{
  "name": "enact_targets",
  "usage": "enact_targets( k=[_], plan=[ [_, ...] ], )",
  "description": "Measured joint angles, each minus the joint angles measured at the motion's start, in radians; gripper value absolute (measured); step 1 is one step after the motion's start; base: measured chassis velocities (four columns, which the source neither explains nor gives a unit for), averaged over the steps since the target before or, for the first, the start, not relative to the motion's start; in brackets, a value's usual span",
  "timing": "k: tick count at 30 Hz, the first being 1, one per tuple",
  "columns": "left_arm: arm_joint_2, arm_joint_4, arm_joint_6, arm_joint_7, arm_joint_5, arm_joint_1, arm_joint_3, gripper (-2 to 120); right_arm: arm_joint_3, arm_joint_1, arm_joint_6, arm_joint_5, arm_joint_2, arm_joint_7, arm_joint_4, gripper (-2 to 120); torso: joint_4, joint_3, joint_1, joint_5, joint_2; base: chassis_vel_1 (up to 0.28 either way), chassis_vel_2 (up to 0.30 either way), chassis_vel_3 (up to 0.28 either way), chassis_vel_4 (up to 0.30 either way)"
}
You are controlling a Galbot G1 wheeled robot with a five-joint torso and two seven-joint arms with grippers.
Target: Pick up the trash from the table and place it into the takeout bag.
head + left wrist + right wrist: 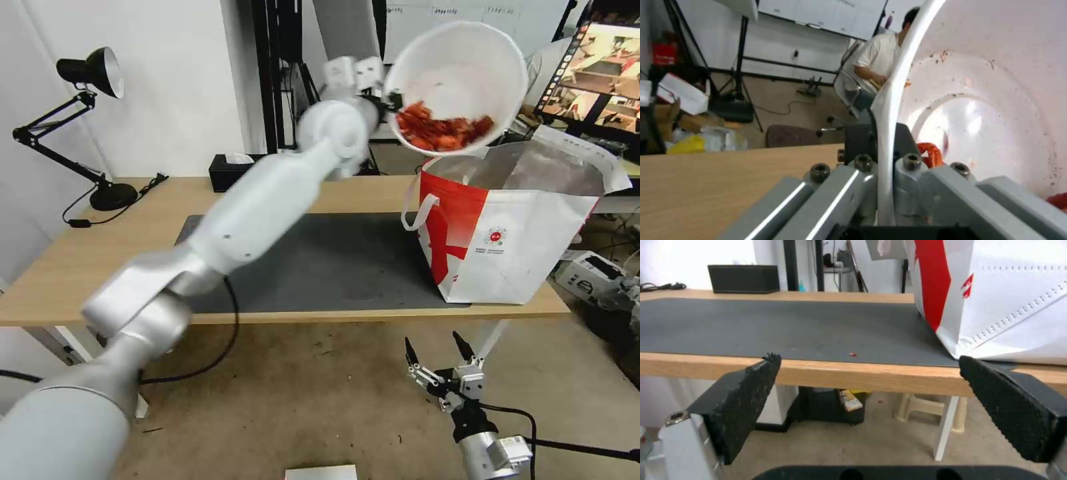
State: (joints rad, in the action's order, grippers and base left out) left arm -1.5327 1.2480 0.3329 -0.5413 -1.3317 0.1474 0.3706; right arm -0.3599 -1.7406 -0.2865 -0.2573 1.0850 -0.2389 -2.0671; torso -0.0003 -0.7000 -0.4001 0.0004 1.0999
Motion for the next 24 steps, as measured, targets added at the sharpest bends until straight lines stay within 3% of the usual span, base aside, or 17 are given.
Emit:
enact_targets(
  k=[7, 24],
  plan=[
    [-0.07, -0.072, -0.039, -0.018, 0.043, 0.008, 0.045, 0, 0.0, 0.0, 0.0, 0.0, 0.0, 0.0, 0.0, 100, 0.0, 0.0, 0.0, -0.0001, 0.0, 0.0, 0.0, 0.0, 0.0],
    [-0.064, -0.079, -0.083, 0.007, 0.158, -0.001, 0.161, 0, 0.0, 0.0, 0.0, 0.0, 0.0, 0.0, 0.0, 100, 0.0002, 0.0, 0.0, -0.0003, 0.0, 0.0, 0.0, 0.0, 0.0]
  ],
)
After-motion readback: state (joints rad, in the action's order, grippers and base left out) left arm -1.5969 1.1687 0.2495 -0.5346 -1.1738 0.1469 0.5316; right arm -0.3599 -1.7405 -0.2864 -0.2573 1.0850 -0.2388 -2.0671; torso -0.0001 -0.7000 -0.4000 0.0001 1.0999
